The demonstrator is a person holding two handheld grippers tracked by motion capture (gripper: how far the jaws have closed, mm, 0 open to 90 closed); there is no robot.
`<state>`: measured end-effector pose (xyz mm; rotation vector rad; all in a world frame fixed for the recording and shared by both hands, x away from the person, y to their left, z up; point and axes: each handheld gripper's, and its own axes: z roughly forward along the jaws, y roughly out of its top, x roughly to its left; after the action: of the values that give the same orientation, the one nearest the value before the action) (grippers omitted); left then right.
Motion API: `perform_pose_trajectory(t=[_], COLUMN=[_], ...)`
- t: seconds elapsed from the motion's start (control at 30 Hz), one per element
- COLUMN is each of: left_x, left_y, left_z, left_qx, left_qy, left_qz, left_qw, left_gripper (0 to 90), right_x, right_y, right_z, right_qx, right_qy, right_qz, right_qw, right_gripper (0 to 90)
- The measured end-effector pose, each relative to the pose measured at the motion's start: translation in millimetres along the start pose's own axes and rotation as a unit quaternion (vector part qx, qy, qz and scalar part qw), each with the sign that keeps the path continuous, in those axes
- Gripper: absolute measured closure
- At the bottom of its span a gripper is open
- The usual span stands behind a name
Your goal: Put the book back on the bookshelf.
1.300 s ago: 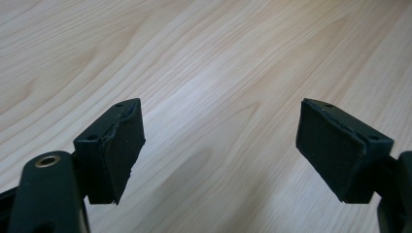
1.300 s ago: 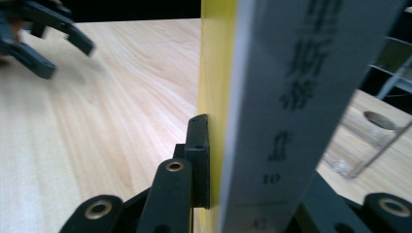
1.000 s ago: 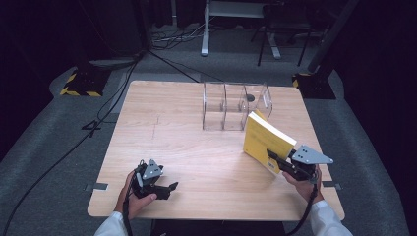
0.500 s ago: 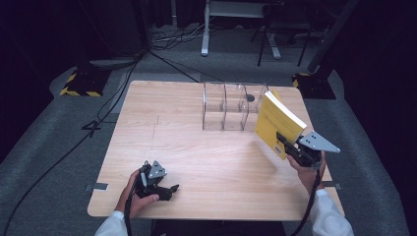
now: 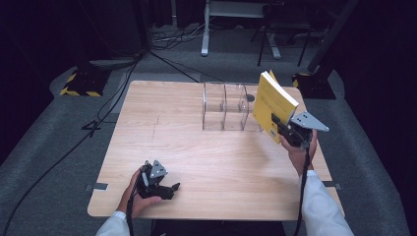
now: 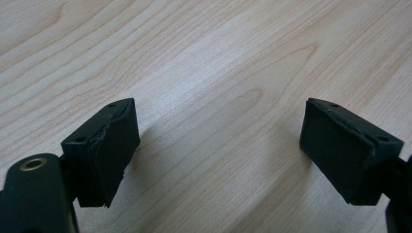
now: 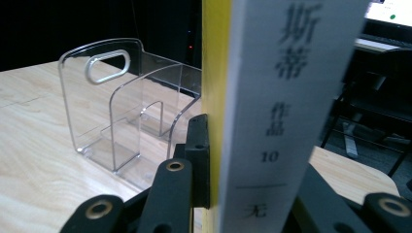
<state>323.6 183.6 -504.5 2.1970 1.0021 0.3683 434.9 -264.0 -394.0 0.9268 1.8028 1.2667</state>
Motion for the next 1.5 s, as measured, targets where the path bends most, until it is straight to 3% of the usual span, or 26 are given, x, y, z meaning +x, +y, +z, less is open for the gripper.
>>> perform_pose_trajectory(t=[0.1,0.4,0.67,1.03,1.5], left_x=[-1.2,-1.3,-1.3,-2.2,-2.7], left_y=[0.2,0.2,0.2,-0.3,-0.8], left_z=[-0.2,-0.2,-0.2,-0.2,-0.1], left_qx=[0.001,0.0,0.0,-0.003,-0.004], left_qy=[0.009,0.01,0.01,0.012,0.011], left_qz=[0.002,0.001,0.001,0.002,-0.002], left_qw=[1.0,1.0,0.9999,0.9999,0.9999], left_gripper=[15.2,15.2,15.2,15.5,15.6], right_x=[2.4,-0.1,-2.0,-5.3,-3.8], right_y=[3.1,10.5,15.3,16.5,6.5], right_z=[8.4,33.7,54.4,78.3,99.5], right_qx=[0.002,0.007,0.009,0.02,0.037], right_qy=[-0.01,-0.028,-0.023,-0.041,-0.047], right_qz=[-0.006,0.017,0.036,0.034,0.03], right_qw=[0.9999,0.9994,0.999,0.9984,0.9978], right_gripper=[75.8,75.8,75.8,75.8,75.8])
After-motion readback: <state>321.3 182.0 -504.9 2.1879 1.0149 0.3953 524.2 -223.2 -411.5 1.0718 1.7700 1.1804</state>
